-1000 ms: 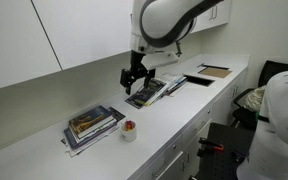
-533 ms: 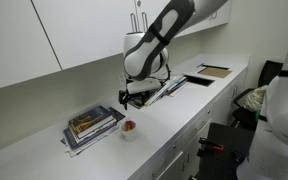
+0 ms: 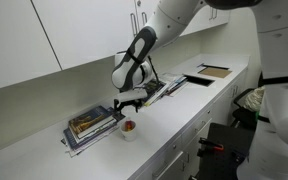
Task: Take the object from the cup and put it on the table
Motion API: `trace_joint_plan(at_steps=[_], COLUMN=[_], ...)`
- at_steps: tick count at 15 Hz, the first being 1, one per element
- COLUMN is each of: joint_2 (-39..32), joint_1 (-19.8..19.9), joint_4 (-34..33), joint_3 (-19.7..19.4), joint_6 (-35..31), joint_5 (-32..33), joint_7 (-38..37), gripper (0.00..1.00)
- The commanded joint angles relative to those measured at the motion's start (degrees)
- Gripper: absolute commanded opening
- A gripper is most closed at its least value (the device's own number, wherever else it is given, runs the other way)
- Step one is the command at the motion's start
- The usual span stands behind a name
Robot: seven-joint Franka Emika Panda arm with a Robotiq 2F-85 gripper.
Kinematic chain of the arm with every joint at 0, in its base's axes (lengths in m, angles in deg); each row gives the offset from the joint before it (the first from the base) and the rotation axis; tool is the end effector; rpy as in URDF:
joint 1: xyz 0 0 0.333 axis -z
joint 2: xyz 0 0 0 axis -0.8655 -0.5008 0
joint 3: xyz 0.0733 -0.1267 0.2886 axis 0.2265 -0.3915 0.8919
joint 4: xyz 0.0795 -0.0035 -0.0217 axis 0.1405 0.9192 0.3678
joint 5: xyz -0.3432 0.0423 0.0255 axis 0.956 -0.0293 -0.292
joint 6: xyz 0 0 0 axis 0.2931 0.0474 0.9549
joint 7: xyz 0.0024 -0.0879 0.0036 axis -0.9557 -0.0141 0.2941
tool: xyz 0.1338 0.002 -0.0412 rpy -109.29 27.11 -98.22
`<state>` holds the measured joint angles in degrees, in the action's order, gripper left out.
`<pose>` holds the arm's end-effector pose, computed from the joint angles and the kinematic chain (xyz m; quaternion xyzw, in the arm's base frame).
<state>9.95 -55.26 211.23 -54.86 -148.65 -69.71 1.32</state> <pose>0.5531 -0.0492 0.2837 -0.9404 0.3347 -0.0463 0.0387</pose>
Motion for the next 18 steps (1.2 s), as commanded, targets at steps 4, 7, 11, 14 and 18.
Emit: trace_joint_plan(at_steps=[4,7,11,14,18], joint_2=[-7.8,-9.6,-10.8,-11.4,-11.2], joint_1=[-4.4,-5.4,-5.9,-6.0,-6.6], joint_4=[-7.7,-9.9,-11.2,-11.5,-10.9], joint_3=[-4.0,-5.1,-5.5,-5.5,-5.8], joint_6=[3.1,3.9,5.2,5.5,5.0], joint_5=[-2.0,-1.7,-1.8,-1.9,-1.5], joint_7=[-3.1,-3.9,-3.7,-3.6,-3.2], gripper=[1.00,0.73,0.47,0.25,0.08])
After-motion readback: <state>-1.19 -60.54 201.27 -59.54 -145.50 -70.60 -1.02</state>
